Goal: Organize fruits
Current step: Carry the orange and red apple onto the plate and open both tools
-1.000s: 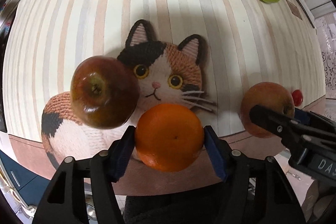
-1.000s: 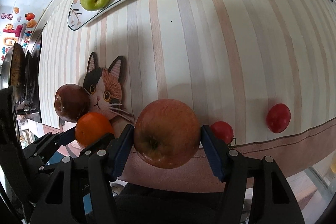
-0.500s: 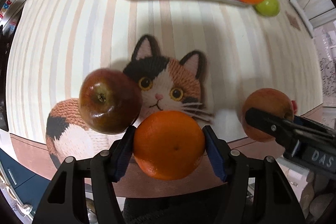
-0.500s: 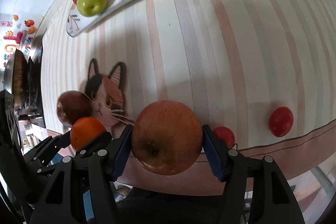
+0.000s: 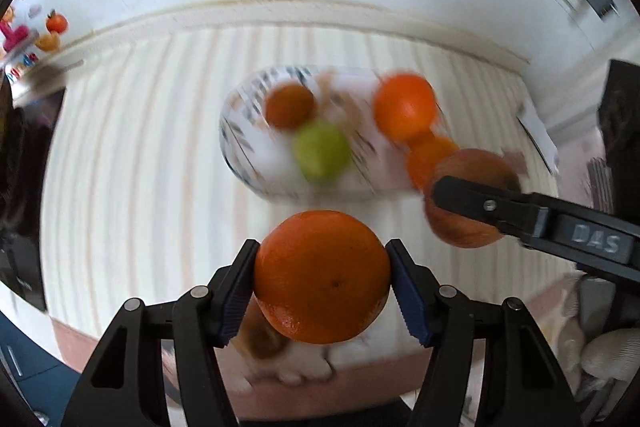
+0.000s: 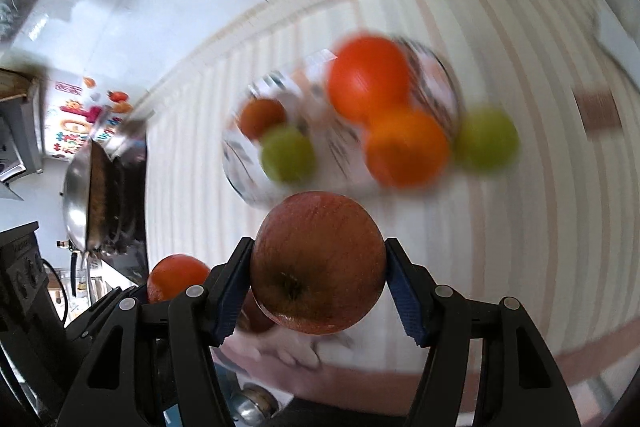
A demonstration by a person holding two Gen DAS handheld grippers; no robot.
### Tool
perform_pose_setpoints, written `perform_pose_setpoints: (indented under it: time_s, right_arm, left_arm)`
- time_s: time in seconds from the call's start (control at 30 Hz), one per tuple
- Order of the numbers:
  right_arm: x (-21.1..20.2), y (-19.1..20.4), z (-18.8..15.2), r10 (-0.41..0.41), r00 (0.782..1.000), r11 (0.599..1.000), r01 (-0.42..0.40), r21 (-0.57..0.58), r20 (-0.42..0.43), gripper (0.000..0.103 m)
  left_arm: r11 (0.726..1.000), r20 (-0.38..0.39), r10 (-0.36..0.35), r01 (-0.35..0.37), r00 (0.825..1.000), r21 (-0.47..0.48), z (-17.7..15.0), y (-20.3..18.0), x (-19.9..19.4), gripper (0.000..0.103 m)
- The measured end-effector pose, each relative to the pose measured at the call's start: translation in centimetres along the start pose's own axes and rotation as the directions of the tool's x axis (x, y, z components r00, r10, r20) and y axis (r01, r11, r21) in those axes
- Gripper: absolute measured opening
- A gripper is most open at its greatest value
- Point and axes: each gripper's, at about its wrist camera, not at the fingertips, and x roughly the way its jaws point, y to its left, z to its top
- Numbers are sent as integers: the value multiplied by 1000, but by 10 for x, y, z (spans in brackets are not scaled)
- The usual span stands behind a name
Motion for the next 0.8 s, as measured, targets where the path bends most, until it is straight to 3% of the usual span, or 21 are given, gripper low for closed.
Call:
perform_pose_setpoints:
  time_s: [0.17, 0.33, 0.53, 0.8]
  right_arm:
    - [23, 38, 68, -61, 998, 996, 62, -71, 11, 66]
    - [70, 47, 121, -111, 992, 992, 106, -69, -68, 66]
    - [119, 42, 134, -160, 974, 987, 152, -61, -160, 67]
    - [142, 39, 145, -213, 954, 976, 199, -83, -212, 67]
  left_arm:
    - [997, -24, 67, -68, 997, -35, 45, 29, 34, 61]
    - [993, -114, 81, -90, 990, -78, 65, 52, 78, 61]
    - [991, -190, 55, -76, 980, -108, 71, 60, 108, 61]
    - [990, -227, 60, -88, 972, -114, 73, 61, 125, 62]
